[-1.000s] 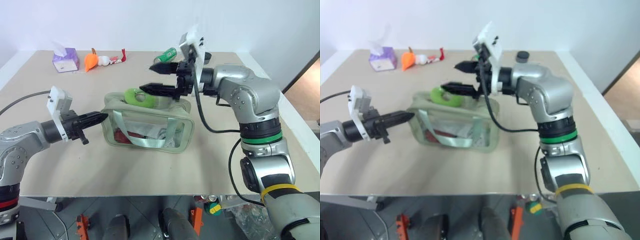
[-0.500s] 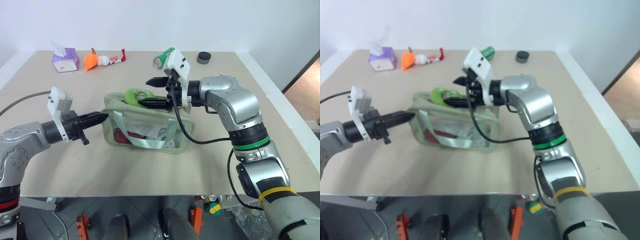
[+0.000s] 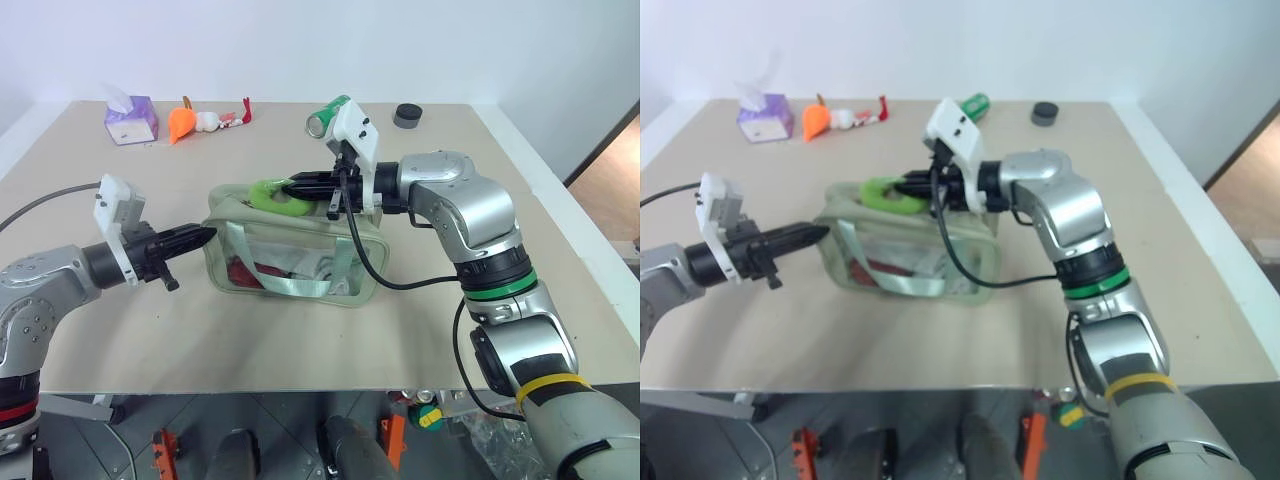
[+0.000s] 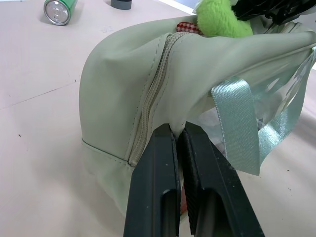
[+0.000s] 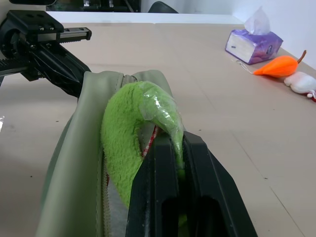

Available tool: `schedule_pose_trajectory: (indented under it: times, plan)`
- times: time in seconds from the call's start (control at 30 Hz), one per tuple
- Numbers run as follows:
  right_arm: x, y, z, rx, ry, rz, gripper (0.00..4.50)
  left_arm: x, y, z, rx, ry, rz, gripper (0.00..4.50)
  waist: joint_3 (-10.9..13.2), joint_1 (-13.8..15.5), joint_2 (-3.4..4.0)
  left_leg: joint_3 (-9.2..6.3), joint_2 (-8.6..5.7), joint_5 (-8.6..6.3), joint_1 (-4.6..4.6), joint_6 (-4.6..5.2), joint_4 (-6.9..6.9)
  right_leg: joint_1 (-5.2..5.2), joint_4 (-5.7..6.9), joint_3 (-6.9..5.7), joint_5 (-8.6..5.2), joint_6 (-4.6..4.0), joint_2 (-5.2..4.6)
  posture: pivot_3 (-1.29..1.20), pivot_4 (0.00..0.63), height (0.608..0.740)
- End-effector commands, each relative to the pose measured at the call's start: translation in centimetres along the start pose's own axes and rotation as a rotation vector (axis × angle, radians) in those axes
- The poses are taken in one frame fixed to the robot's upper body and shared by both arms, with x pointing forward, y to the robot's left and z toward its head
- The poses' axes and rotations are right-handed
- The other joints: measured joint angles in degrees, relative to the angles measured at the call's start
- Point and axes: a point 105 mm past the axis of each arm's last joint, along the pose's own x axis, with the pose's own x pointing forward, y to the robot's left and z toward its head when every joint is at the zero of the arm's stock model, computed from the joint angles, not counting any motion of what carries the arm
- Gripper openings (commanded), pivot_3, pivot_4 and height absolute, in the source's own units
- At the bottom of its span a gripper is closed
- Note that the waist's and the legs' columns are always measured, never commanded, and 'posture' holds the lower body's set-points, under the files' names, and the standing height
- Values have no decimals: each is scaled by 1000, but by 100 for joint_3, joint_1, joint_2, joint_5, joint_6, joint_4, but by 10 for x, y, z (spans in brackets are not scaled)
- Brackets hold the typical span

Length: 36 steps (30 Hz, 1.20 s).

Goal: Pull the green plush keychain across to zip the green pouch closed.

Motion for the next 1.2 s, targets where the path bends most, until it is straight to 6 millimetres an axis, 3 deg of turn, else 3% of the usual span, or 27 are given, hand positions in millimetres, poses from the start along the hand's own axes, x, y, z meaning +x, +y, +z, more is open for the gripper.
schedule_pose_trajectory:
  times: [0.03, 0.23, 0.37, 0.57, 0.67, 0.77, 0.97, 1.1, 1.2]
  plan:
    - [-5, -2, 13, -35, -39, -8, 26, -3, -2, 8, 20, -31, 2, 0, 0, 0, 0, 0, 0, 0, 0, 0, 0, 0, 0, 0, 0, 0, 0, 0, 150, 740]
    - [-16, -15, 21, -50, -47, -55, 26, -2, -3, 8, 15, -31, 2, 0, 0, 0, 0, 0, 0, 0, 0, 0, 0, 0, 0, 0, 0, 0, 0, 0, 150, 740]
    - [-45, -38, 30, -78, -43, -133, 26, -2, -4, 7, 12, -30, 3, 0, 1, 9, 0, 1, -3, 0, -1, 0, 1, 0, 0, 1, 0, 0, -3, 0, 150, 740]
    - [-92, -58, 22, -114, 28, -236, 26, 1, -4, 3, 1, -30, 1, 0, 0, 13, 0, 2, -7, -1, -1, 1, -6, 2, -7, 0, -5, 4, -9, 0, 150, 740]
    - [-110, -55, 12, -151, 98, -236, 26, 4, -4, 2, -1, -31, -7, 0, 0, 17, 0, 1, -7, -1, -1, 1, -7, 2, -7, 0, -5, 3, -9, 0, 150, 740]
    - [-132, -48, -18, -267, 274, -223, 26, 5, -3, 2, 0, -28, -9, 0, 0, 55, 0, -2, -12, -1, -2, 1, -5, 6, -8, -5, -8, 8, -16, 0, 150, 740]
    - [-177, -69, -43, -374, 535, -367, 26, 8, -2, 3, -1, -24, -19, 0, 2, 25, 2, 16, -19, 1, 9, -1, -2, 6, -7, 15, -2, 17, -21, 0, 150, 740]
    - [-194, -75, -51, -420, 642, -408, 26, 9, -2, 1, -8, -17, -22, 0, 2, 22, 2, 18, -19, 2, 13, -3, 3, 10, -7, 20, 1, 19, -20, 0, 150, 740]
    - [-198, -68, -65, -447, 725, -369, 26, 9, -2, 1, -10, -16, -26, 0, 1, 33, 2, 21, -19, 2, 13, -3, 3, 10, -7, 23, 2, 21, -21, 0, 150, 740]
